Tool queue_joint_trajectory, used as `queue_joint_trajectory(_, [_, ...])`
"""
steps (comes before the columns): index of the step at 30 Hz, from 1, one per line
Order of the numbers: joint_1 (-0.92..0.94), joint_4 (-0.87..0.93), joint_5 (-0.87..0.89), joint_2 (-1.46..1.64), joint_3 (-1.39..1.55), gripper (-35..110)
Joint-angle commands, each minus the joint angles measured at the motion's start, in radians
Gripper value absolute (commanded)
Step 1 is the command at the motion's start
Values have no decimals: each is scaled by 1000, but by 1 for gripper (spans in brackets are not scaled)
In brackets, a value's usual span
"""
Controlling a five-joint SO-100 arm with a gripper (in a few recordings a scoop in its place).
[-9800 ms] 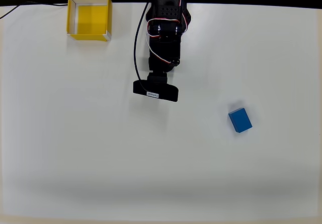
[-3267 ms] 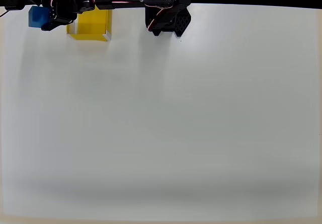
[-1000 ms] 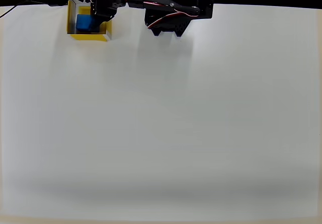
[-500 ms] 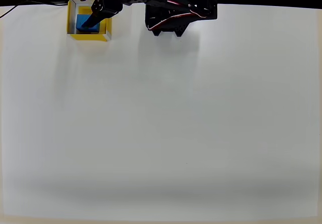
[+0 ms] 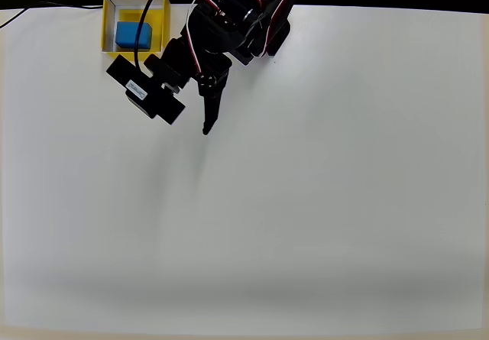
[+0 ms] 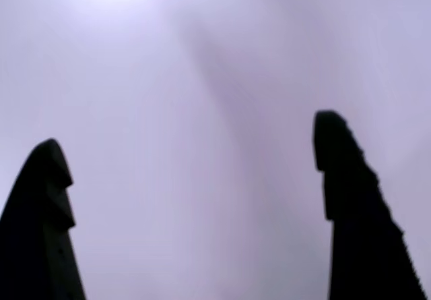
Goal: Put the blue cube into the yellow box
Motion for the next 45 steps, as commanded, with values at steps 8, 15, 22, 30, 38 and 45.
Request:
queue_joint_trajectory(8, [-548,-80,-15,272,430,34])
queue_joint_trajectory(15, [-548,-8,-29,425,661,15])
queue_joint_trajectory(22, [-520,-9,-28,448,821,0])
queue_joint_trajectory(30, [-526,121,-74,448,867,0])
queue_joint_trajectory(38, [-505,118,23,449,867,1])
queue_joint_trajectory(45, [-505,114,40,446,867,1])
